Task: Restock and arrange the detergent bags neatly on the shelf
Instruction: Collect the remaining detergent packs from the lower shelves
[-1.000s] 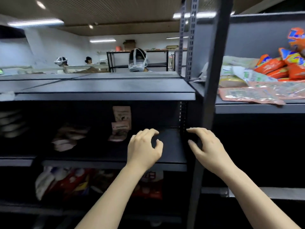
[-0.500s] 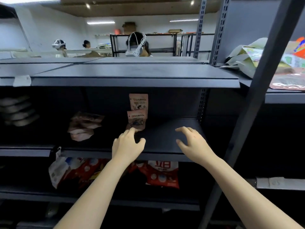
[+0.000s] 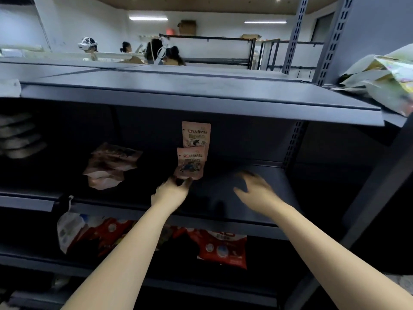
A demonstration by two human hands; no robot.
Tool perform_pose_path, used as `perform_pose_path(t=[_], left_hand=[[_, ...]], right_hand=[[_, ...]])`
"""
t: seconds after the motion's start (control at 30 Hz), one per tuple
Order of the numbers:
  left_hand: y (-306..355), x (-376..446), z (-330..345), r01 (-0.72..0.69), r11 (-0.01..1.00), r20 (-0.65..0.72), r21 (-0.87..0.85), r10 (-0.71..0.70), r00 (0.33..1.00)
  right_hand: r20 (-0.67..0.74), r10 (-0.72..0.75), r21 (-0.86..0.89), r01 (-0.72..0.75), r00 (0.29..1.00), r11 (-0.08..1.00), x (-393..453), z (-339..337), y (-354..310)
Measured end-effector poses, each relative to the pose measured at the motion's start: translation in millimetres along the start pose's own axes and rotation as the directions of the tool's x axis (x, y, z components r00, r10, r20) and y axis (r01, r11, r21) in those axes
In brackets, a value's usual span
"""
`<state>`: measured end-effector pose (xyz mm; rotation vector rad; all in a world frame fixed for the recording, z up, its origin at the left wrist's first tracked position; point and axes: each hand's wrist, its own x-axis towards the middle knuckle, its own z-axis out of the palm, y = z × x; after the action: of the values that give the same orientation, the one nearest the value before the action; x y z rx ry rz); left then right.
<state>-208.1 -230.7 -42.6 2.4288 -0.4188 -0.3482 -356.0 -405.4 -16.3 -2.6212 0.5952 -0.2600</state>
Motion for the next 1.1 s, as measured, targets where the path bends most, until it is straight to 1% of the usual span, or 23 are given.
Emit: perform_pose_path(t=[0.1, 0.2, 0.37, 0.47, 0.57, 0.67, 0.73, 0.77, 0.8, 0.83, 0.87, 0.9, 0.97, 1.0, 1.03, 1.07, 1.1], left_hand=[[-1.1, 29.3, 8.8, 0.047, 0.998, 0.027, -0.046, -0.046, 0.999], [-6.0, 65.7, 18.0, 0.03, 0.999, 0.024, -0.021, -0.029, 0.999], [1.7, 103.9, 27.8, 0.05, 0.998, 0.01, -0.022, -0.05, 0.999], [8.0, 129.5, 40.2, 0.106, 0.994, -0.06, 0.021, -0.104, 0.993], [15.5, 150.2, 47.4, 0.157, 0.984, -0.135, 0.084, -0.144, 0.98], [20.2, 171.5, 48.5, 0.196, 0.972, -0.079, 0.13, -0.186, 0.979], [17.8, 180.3, 44.0, 0.176, 0.98, 0.017, 0.094, -0.178, 0.984], [14.9, 186.8, 42.4, 0.16, 0.987, 0.082, -0.001, -0.159, 0.984], [11.9, 193.3, 40.1, 0.146, 0.978, 0.153, -0.147, -0.124, 0.98], [9.7, 195.0, 34.5, 0.16, 0.942, 0.209, -0.296, -0.099, 0.973], [6.0, 198.4, 28.7, 0.162, 0.918, 0.207, -0.363, -0.09, 0.974], [1.9, 202.3, 22.8, 0.167, 0.929, 0.174, -0.331, -0.114, 0.978], [-11.3, 209.1, 10.3, 0.154, 0.953, 0.028, -0.262, -0.152, 0.988], [-20.0, 212.3, 4.2, 0.13, 0.958, -0.035, -0.254, -0.144, 0.989], [-27.0, 211.5, -2.1, 0.096, 0.953, -0.094, -0.287, -0.128, 0.987], [-36.1, 213.4, -7.3, 0.061, 0.94, -0.103, -0.337, -0.101, 0.99], [-44.0, 215.4, -12.7, 0.027, 0.92, -0.077, -0.39, -0.062, 0.995]], right_hand=[[0.017, 0.027, 0.008, -0.027, 1.0, 1.0, 17.0, 9.1, 2.3], [0.033, 0.02, -0.025, -0.019, 0.999, 0.999, 31.9, 19.1, 7.2], [-0.01, 0.033, -0.033, -0.033, 0.999, 0.999, 57.1, 35.9, 14.5], [-0.017, 0.048, -0.064, -0.049, 0.999, 0.997, 78.7, 46.6, 19.7], [-0.054, 0.056, -0.099, -0.062, 0.997, 0.993, 100.1, 52.5, 21.9], [-0.062, 0.064, -0.105, -0.07, 0.996, 0.992, 119.7, 56.9, 23.2], [-0.051, 0.065, -0.075, -0.068, 0.997, 0.995, 134.2, 59.9, 21.6], [-0.047, 0.071, -0.06, -0.074, 0.996, 0.995, 141.9, 61.9, 20.5], [-0.047, 0.075, -0.045, -0.078, 0.996, 0.996, 150.4, 64.1, 19.2], [-0.046, 0.078, -0.025, -0.08, 0.996, 0.997, 158.2, 65.8, 16.6], [-0.047, 0.076, -0.006, -0.076, 0.996, 0.997, 166.0, 67.5, 13.7], [-0.047, 0.074, 0.008, -0.074, 0.996, 0.997, 173.4, 69.3, 10.3], [-0.059, 0.084, 0.055, -0.081, 0.995, 0.995, 187.4, 72.9, 4.9], [-0.073, 0.095, 0.09, -0.088, 0.993, 0.992, 195.2, 74.9, 2.8], [-0.085, 0.108, 0.126, -0.097, 0.991, 0.987, 202.2, 76.4, -0.1], [-0.104, 0.114, 0.163, -0.096, 0.988, 0.982, 209.9, 77.7, -2.9], [-0.125, 0.115, 0.198, -0.089, 0.986, 0.976, 216.8, 78.4, -6.7]])
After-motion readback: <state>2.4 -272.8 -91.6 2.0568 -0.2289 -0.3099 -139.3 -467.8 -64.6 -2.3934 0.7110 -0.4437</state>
